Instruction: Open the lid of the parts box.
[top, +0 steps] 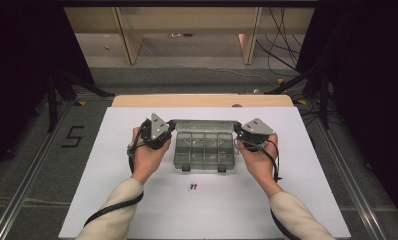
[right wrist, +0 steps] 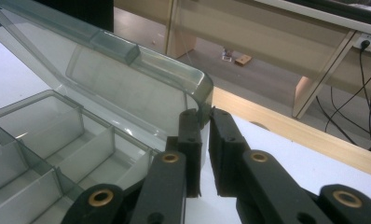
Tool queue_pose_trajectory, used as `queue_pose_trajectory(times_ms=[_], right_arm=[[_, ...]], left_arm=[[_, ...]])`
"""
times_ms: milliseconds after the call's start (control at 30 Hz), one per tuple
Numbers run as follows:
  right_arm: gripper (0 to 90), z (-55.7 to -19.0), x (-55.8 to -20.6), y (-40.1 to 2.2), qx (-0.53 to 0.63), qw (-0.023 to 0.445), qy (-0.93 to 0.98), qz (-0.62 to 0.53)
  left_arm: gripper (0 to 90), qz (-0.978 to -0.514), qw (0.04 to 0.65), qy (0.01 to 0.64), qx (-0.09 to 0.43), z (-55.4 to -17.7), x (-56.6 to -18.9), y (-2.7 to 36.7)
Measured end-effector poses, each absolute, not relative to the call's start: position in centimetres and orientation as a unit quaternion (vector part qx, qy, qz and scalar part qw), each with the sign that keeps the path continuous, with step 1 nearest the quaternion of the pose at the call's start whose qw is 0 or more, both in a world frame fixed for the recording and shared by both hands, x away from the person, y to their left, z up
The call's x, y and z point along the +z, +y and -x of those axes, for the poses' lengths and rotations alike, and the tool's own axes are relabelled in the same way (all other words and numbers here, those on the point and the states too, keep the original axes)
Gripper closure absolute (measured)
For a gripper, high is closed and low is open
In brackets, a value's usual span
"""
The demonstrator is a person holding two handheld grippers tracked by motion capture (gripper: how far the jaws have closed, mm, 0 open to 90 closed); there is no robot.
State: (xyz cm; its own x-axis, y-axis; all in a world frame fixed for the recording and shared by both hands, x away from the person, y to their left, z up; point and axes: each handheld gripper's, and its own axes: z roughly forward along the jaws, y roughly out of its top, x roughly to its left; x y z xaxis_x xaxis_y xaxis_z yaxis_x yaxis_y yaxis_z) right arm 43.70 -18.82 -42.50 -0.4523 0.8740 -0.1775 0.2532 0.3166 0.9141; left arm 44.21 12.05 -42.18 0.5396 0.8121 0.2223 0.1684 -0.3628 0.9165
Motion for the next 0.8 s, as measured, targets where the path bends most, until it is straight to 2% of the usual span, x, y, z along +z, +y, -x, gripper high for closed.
queue_pose_trajectory(times_ms=[800], right_arm=[[84.6,-44.47,-42.37,-18.93,0.44,0.356,0.726,-0.39]], left_arm=[[84.2,-0.738,0.473,0.344,0.337,-44.91,-41.98,12.06]])
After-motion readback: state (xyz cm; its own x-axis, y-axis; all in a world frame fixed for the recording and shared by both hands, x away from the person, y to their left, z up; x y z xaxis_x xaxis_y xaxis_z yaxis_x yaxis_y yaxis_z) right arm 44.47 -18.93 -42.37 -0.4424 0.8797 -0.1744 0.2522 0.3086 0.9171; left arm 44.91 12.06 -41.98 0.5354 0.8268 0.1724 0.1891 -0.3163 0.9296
